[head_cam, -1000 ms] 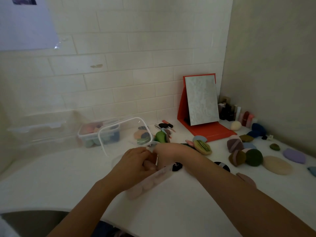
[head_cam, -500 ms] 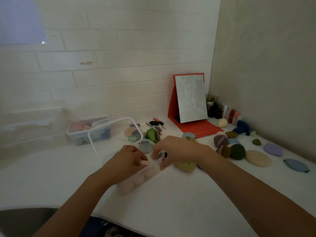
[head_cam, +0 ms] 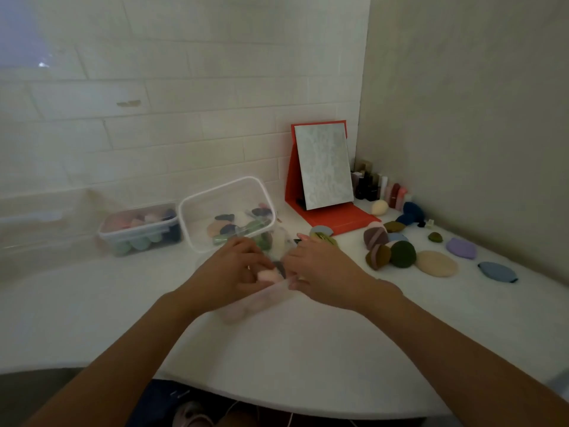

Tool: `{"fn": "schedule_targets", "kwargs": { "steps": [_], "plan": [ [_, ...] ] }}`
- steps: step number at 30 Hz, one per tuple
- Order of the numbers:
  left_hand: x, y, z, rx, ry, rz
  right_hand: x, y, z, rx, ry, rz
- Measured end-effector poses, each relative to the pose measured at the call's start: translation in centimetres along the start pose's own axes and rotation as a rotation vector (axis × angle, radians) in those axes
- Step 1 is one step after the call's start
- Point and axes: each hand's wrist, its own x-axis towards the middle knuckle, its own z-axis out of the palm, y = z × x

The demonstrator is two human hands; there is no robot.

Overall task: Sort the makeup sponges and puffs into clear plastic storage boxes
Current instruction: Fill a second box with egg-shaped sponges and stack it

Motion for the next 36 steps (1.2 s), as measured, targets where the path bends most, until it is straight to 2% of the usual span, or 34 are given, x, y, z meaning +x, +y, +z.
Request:
{"fn": "schedule_targets", "kwargs": {
  "steps": [4, 6, 8, 10, 12, 13, 14, 16, 18, 22, 28, 31, 34, 36],
  "plan": [
    [2.6, 1.1, 1.4, -0.005, 0.000, 0.029, -1.4, 1.4, -1.0, 0.033, -0.054, 0.135],
    [3.6, 1.4, 1.9, -0.009, -0.046, 0.018, -1.9, 1.7, -2.2, 0.200, -0.169, 0.237],
    [3.9, 1.3, 2.2, -0.029, -0.084, 0.014, -2.1, 2.5, -3.2, 0.484, -0.231, 0.349],
    [3.9, 1.1, 2.2, -0.072, -0.092, 0.008, -1.8, 4.4, -3.8, 0.605, -0.062, 0.456],
    [3.7, 1.1, 2.2, -0.125, -0.083, -0.020, -1.8, 7.7, -4.0, 0.451, 0.153, 0.643],
    [3.7, 1.2, 2.3, -0.135, -0.083, -0.033, -2.0, 9.7, -3.9, 0.351, 0.204, 0.759],
    [3.9, 1.3, 2.3, -0.131, -0.088, -0.048, -2.5, 11.7, -3.7, 0.252, 0.191, 0.878],
    [4.2, 1.6, 2.5, -0.106, -0.096, -0.076, -3.6, 14.9, -2.8, 0.107, 0.003, 1.082],
    [4.5, 1.9, 2.9, -0.084, -0.076, -0.092, -4.6, 16.3, -1.5, 0.082, -0.162, 1.192],
    [4.9, 2.3, 3.2, -0.067, -0.048, -0.128, -5.5, 16.1, 0.6, 0.082, -0.269, 1.146],
    [4.9, 2.2, 3.3, 0.002, -0.090, -0.108, -5.8, 15.7, 1.7, 0.238, -0.236, 1.100],
    [5.2, 2.4, 3.4, 0.046, -0.092, -0.104, -5.7, 15.8, 1.5, 0.280, -0.094, 1.092],
    [5.3, 2.4, 3.4, 0.028, -0.089, -0.119, -5.4, 14.9, 0.3, 0.413, 0.206, 1.077],
    [5.2, 2.4, 3.4, 0.062, -0.112, -0.117, -4.7, 14.1, -0.6, 0.538, 0.341, 0.993]
  ]
}}
